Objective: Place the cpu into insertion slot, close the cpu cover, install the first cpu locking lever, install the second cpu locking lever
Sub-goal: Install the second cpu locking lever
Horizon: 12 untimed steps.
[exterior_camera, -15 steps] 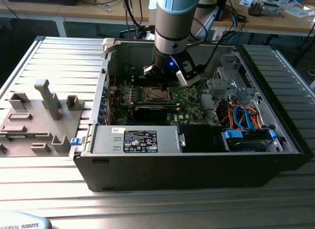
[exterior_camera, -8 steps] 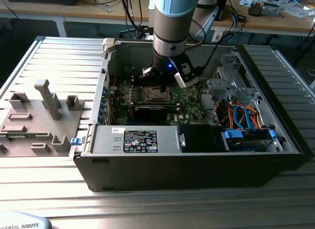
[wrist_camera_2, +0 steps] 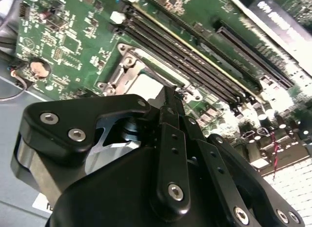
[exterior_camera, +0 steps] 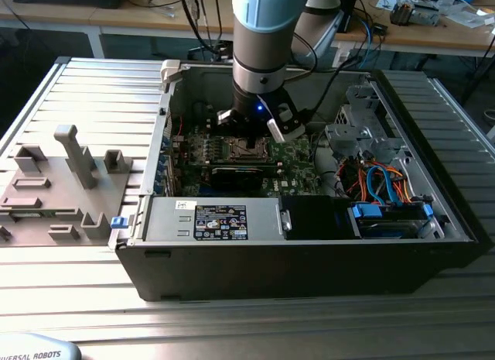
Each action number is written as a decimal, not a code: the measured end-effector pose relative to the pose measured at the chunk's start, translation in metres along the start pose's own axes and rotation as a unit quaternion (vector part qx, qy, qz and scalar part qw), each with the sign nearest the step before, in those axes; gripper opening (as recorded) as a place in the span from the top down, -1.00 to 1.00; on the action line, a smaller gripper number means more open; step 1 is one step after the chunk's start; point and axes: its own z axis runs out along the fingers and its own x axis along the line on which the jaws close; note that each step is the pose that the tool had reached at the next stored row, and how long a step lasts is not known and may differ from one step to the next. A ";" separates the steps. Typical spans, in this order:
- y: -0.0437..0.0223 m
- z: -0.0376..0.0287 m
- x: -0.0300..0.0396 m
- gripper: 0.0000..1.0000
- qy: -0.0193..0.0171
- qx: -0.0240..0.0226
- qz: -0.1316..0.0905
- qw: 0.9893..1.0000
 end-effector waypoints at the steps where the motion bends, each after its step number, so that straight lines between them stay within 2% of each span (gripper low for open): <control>1: -0.0012 0.0001 0.0016 0.79 0.000 0.000 0.000 1.000; 8: -0.0097 0.0006 0.0155 0.79 0.000 0.000 0.000 1.000; 12: -0.0115 0.0013 0.0211 0.79 0.000 0.000 0.000 1.000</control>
